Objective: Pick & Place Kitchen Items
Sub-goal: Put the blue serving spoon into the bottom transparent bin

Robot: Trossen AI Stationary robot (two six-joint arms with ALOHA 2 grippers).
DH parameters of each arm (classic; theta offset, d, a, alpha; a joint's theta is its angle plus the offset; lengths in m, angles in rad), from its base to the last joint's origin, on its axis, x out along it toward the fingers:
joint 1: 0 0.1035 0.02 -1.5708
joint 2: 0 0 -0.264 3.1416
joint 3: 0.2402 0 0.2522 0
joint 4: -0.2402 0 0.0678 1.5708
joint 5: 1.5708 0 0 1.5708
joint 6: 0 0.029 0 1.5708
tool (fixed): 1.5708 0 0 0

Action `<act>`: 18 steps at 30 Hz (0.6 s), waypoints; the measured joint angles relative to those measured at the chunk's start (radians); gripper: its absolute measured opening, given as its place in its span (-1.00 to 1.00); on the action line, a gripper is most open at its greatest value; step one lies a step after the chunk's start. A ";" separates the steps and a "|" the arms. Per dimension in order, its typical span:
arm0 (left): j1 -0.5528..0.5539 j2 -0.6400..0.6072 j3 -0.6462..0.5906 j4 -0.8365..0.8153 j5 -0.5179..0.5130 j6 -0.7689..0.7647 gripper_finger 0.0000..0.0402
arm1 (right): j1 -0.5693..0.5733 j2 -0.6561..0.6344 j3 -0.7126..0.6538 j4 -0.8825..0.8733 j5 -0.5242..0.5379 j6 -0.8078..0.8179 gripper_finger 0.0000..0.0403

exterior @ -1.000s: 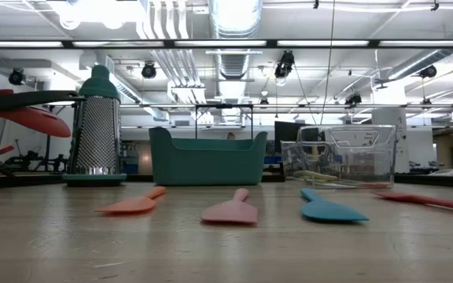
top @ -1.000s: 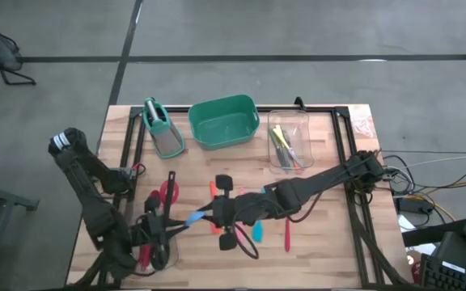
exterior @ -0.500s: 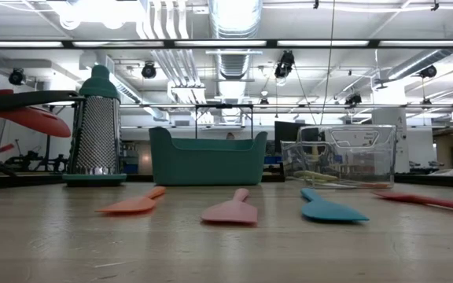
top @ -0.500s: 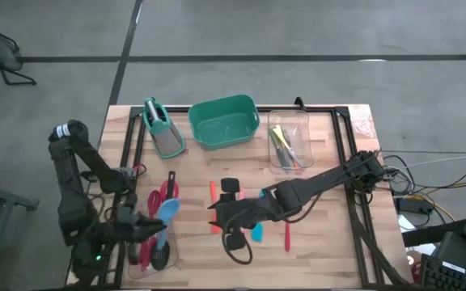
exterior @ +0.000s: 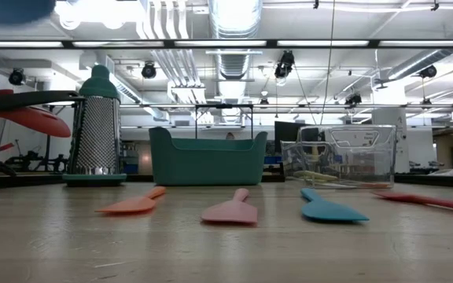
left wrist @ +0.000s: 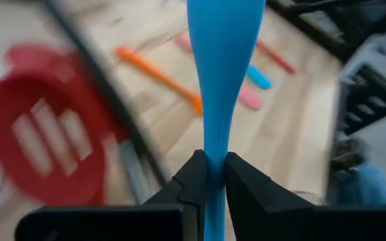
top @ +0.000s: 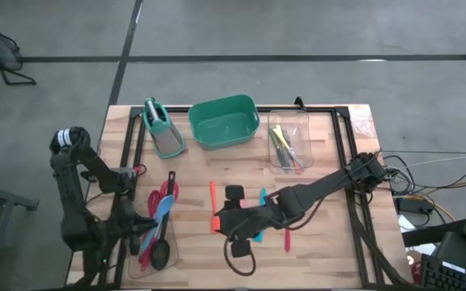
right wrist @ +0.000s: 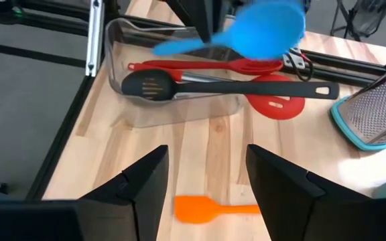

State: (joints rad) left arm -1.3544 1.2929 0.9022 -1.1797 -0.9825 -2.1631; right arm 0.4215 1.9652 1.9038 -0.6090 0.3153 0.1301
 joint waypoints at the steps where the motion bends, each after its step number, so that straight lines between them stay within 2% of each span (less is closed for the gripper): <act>1: -0.002 0.006 -0.024 0.001 0.015 -0.049 -0.79 | 0.001 0.000 0.000 0.000 0.000 -0.001 -0.06; 4: -0.007 0.015 -0.079 0.003 0.054 -0.165 -0.83 | 0.000 0.000 0.000 -0.001 0.000 -0.006 -0.10; 8: -0.006 0.014 -0.130 0.069 0.100 -0.187 -0.79 | 0.000 0.000 -0.002 0.001 0.001 -0.008 -0.16; 18: -0.002 0.014 -0.152 0.088 0.086 -0.163 -0.33 | 0.000 0.000 -0.019 0.002 0.001 -0.003 -0.31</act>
State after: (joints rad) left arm -1.3560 1.3067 0.7504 -1.0915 -0.8963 -2.3265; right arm 0.4213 1.9652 1.8846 -0.6073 0.3161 0.1274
